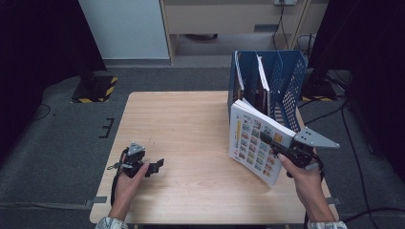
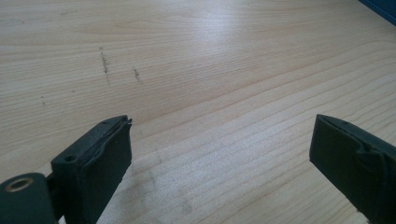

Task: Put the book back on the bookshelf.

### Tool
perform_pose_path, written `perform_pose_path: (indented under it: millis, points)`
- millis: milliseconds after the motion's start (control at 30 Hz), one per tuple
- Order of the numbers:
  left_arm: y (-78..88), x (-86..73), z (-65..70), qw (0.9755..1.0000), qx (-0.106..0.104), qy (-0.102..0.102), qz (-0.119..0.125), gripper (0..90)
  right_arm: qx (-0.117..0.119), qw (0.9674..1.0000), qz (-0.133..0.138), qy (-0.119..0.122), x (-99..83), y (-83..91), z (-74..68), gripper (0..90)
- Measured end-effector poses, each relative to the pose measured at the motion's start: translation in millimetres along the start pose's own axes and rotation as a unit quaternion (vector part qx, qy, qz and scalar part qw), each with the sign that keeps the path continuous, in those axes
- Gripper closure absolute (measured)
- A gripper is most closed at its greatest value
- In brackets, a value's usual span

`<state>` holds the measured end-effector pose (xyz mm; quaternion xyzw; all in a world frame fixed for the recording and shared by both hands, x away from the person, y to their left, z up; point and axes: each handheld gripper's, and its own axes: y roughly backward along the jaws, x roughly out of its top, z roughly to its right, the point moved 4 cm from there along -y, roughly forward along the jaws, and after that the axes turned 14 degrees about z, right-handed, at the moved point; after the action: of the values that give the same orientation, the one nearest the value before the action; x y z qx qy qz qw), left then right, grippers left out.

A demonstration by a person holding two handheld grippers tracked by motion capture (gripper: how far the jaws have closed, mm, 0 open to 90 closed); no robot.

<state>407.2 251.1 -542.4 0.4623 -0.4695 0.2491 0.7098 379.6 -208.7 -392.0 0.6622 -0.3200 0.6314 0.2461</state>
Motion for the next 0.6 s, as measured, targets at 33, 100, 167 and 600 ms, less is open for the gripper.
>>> perform_pose_path:
  millis: [33,100,167,600]
  points:
    - [0.0,0.0,0.0,1.0000,0.000,0.000,0.000,5.1,0.000,1.0000,0.000,0.000,0.0,0.0,0.0,74.0]
    - [0.4,0.1,0.1,1.0000,0.000,0.000,0.000,5.1,-0.004,1.0000,0.001,-0.002,0.8,2.6,1.8,74.0]
    - [0.4,0.1,0.4,1.0000,0.000,-0.001,0.000,5.1,-0.008,1.0000,0.002,-0.001,2.3,5.7,4.4,74.0]
    - [1.0,0.1,0.2,1.0000,0.001,-0.002,0.000,5.1,-0.039,0.9992,-0.001,0.006,6.6,27.3,19.9,73.9]
